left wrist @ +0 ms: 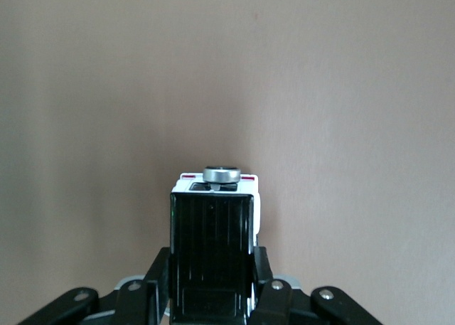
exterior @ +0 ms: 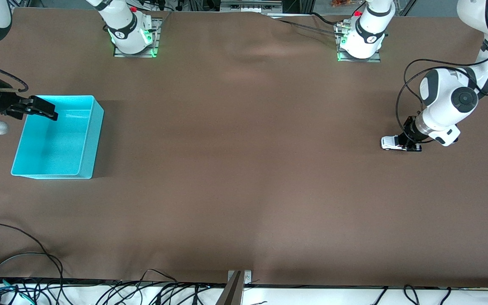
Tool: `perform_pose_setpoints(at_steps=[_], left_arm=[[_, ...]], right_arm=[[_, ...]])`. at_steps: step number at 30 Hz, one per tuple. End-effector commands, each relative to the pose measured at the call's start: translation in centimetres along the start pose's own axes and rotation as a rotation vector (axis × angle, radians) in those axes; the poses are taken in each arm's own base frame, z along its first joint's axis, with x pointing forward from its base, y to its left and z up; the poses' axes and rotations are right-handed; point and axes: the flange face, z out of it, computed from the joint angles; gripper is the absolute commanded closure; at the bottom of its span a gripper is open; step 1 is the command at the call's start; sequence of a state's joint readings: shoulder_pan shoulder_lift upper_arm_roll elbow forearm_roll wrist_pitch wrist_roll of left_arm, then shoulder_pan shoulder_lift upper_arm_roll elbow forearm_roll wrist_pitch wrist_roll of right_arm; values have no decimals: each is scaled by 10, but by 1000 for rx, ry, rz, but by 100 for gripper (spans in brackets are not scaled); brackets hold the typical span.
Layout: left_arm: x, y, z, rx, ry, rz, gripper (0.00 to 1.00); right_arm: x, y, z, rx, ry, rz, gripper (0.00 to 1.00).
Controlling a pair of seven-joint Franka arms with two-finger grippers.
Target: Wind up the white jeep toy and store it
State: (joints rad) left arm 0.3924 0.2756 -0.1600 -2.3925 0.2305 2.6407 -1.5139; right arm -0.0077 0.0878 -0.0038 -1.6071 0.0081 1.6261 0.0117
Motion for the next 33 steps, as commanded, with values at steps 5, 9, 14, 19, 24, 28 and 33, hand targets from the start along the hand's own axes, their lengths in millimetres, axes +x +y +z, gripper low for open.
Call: perform_pose_setpoints(at_steps=[5, 9, 14, 19, 24, 28, 33], left_arm=[[39, -5, 40, 24, -20, 64, 73], [51, 0, 35, 6, -13, 45, 24], [65, 13, 22, -24, 2, 29, 0], [94, 29, -5, -20, 24, -7, 0], [119, 47, -49, 28, 47, -32, 0], [126, 59, -83, 66, 52, -20, 0], [119, 72, -125, 68, 58, 81, 0]], right_arm=[[3, 0, -5, 20, 9, 7, 0], [3, 1, -5, 21, 9, 8, 0], [3, 1, -5, 20, 9, 7, 0], [3, 1, -5, 21, 9, 8, 0], [3, 0, -5, 21, 9, 7, 0], [3, 0, -5, 21, 9, 7, 0], [3, 0, -5, 21, 9, 7, 0]])
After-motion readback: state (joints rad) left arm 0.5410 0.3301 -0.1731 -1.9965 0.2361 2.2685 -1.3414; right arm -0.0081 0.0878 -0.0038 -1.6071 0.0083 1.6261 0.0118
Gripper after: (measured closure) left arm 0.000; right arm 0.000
